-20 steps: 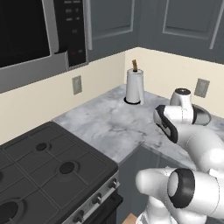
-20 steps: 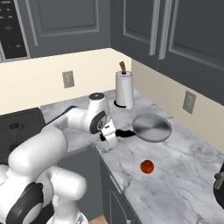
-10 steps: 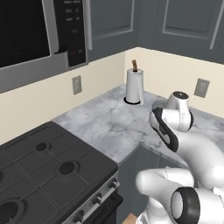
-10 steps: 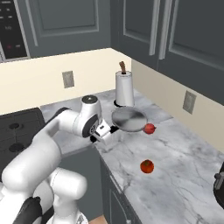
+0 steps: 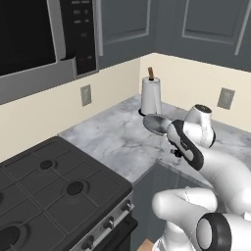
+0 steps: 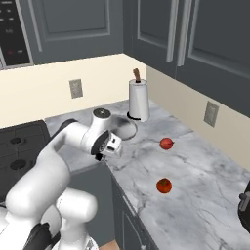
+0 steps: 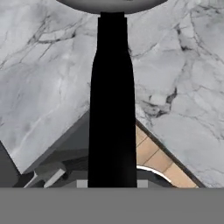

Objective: Place the pan on the front right burner on the stove. Then place the tomato and the onion in the pan and turn on the front right burner.

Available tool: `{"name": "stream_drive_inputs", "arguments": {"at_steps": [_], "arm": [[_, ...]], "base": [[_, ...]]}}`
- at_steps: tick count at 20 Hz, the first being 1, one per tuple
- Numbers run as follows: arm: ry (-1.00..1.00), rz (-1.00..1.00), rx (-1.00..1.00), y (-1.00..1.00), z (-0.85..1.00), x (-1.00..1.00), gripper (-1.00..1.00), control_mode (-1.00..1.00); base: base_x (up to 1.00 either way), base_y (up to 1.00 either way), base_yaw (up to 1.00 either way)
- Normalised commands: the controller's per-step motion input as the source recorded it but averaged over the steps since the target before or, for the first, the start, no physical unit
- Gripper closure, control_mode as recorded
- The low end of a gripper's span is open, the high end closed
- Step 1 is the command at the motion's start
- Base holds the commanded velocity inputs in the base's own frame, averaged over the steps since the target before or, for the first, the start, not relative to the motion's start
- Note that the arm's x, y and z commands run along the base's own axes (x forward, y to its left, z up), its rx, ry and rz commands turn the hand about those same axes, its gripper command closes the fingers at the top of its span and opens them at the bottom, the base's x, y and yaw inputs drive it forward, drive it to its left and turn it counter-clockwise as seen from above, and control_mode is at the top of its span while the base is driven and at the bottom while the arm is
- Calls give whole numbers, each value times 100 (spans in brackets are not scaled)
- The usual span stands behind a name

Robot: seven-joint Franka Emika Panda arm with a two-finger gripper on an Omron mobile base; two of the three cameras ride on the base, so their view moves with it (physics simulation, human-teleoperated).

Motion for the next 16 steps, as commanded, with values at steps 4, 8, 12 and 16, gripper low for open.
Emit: {"name": "stream_drive_inputs", "arguments": {"at_steps": [4, 8, 12, 16], "arm": [[0, 48, 0, 5, 0, 16, 100, -100], [0, 47, 0, 9, 0, 12, 100, -100], [-1, 49, 0, 17, 0, 4, 100, -100], [-4, 47, 0, 16, 3, 0, 100, -100]], "base": [[0, 0, 0], [0, 0, 0], [0, 0, 0], [0, 0, 0]]}}
